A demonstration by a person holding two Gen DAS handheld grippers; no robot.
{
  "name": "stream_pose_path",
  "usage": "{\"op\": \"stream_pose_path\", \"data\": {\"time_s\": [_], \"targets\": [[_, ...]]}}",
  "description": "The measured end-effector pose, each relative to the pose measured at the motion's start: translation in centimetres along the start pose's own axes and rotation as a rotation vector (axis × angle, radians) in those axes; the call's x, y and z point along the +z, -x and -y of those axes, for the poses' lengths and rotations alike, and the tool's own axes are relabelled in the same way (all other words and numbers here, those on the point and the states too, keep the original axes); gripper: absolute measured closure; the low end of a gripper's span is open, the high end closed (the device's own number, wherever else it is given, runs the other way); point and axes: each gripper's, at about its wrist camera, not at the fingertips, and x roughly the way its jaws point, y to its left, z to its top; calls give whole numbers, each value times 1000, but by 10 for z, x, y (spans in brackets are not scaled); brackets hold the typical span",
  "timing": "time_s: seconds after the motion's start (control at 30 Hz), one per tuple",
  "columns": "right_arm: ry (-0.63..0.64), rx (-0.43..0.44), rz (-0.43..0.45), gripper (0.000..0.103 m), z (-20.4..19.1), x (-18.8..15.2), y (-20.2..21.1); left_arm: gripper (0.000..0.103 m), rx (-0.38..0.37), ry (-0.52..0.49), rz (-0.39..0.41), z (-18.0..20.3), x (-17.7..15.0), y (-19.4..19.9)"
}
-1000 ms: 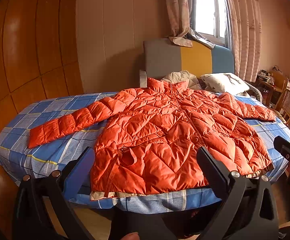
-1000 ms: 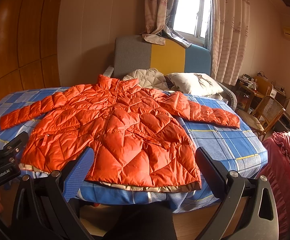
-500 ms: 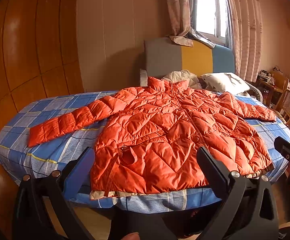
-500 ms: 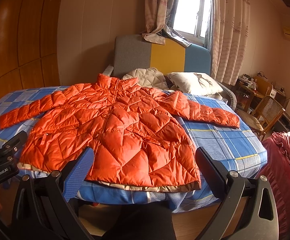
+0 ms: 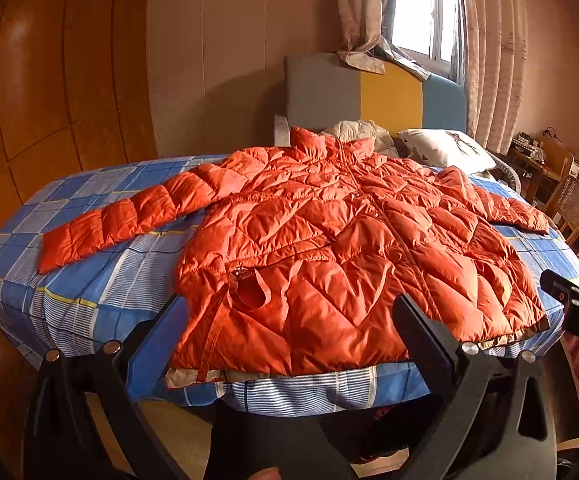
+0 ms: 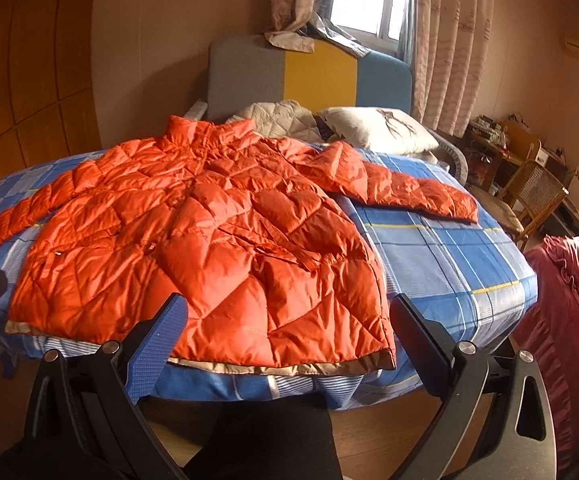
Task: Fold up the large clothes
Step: 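Move the right tool to the jacket sleeve cuff and close on it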
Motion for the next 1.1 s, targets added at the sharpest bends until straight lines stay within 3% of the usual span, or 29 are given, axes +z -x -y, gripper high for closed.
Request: {"op": "stream_pose_path", "data": {"time_s": [0.2,0.4,0.57,0.73,0.9,1.1], "targets": [[-103,-93,-52,3,43,34,-57,2,41,70,-71,-17,8,-43],[-97,-244,-72,3,91,79,-130,2,85,26,-68,-10,43,-84],[-145,-387,-128,3,160,117,-198,2,127,-25,-54,-6,65,-111],[-179,-517,-193,11,230,143,-252,2,159,34,-83,-26,76,-136],[-248,-596,-263,16,289,156,-293,2,210,77,-126,-44,78,-164],[-281,-650,-317,19,327,170,-330,2,224,110,-156,-47,87,-190]]}}
